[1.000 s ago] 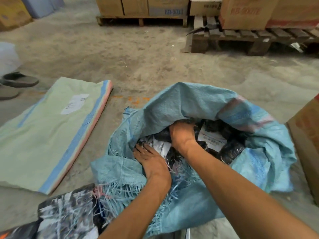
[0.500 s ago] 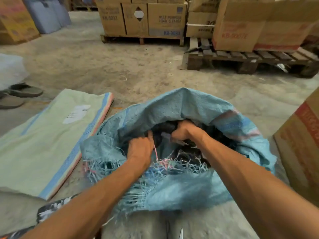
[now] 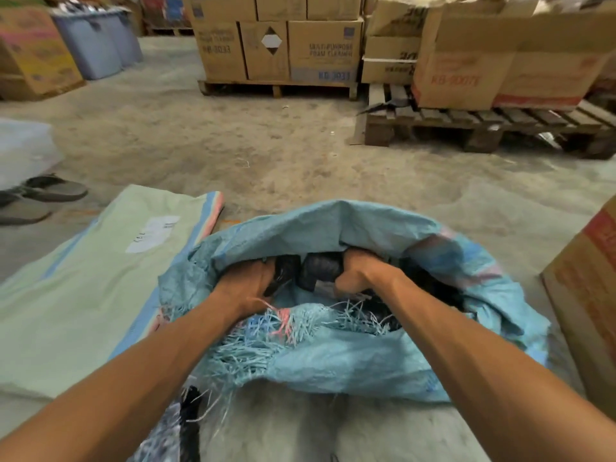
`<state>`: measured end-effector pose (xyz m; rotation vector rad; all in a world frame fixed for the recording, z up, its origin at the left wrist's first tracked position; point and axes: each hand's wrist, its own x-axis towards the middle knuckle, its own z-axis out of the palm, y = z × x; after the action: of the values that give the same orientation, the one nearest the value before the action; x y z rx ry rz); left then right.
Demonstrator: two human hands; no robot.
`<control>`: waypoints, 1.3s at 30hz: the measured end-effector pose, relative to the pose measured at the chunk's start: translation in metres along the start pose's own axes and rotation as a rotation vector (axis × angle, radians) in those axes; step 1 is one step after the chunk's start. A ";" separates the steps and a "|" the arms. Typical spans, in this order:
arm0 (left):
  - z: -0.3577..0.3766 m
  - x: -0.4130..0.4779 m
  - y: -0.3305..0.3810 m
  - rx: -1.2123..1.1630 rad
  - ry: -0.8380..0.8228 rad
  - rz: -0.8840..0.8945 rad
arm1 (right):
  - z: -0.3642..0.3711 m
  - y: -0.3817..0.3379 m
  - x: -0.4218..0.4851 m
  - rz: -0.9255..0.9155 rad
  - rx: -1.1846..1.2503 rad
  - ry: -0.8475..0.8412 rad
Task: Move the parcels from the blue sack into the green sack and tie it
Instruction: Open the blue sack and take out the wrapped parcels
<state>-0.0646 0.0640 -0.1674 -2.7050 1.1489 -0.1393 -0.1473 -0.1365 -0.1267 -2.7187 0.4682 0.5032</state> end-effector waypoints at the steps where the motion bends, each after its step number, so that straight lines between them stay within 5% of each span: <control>1: -0.001 0.000 -0.001 -0.039 -0.015 -0.017 | 0.006 -0.004 -0.004 -0.056 -0.056 0.017; 4: -0.004 -0.005 -0.009 -0.204 -0.040 -0.036 | 0.011 -0.012 -0.019 -0.177 -0.217 -0.013; 13: -0.067 -0.044 0.007 -0.835 0.074 0.118 | -0.108 -0.014 -0.110 -0.155 0.041 -0.229; 21: -0.166 -0.069 0.028 -0.762 -0.122 0.082 | -0.168 0.011 -0.168 -0.027 0.516 -0.054; 30: -0.181 -0.115 0.035 -0.920 -0.233 0.019 | -0.158 0.017 -0.203 -0.035 0.643 0.064; 36: -0.187 -0.147 0.026 -0.724 -0.037 0.108 | -0.148 0.034 -0.206 0.029 0.766 0.164; 39: -0.188 -0.168 0.007 -0.984 0.068 0.050 | -0.139 0.042 -0.206 0.084 0.831 0.302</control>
<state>-0.2169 0.1534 0.0130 -3.4851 1.6126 0.4754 -0.3057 -0.1741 0.0661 -1.9667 0.6836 -0.0949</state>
